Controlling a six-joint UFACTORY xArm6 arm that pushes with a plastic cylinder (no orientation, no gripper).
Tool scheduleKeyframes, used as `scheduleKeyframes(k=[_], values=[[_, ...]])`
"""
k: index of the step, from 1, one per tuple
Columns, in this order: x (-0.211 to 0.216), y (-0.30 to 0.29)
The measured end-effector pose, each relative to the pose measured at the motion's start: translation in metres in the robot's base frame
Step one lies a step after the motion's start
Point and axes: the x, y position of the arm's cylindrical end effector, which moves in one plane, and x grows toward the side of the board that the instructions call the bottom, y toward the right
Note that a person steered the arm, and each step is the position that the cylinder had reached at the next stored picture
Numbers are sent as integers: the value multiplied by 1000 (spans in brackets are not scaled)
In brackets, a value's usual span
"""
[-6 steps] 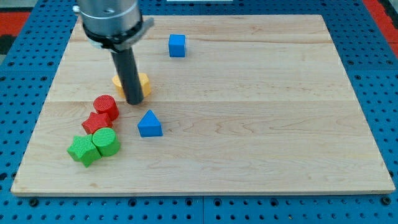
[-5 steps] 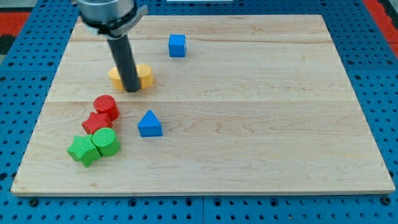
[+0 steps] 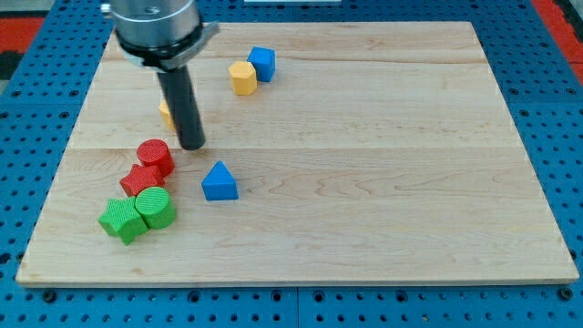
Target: Push the yellow heart close to the yellow hexagon
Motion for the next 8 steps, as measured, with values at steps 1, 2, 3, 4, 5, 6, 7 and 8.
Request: scheduleKeyframes(k=[1,2,3,4,5,6,7,8], values=[[-42,-10],[-76,35],[-86,70],[-28,53],[-28,-38],[-79,-61],[-117,-24],[-109,4]])
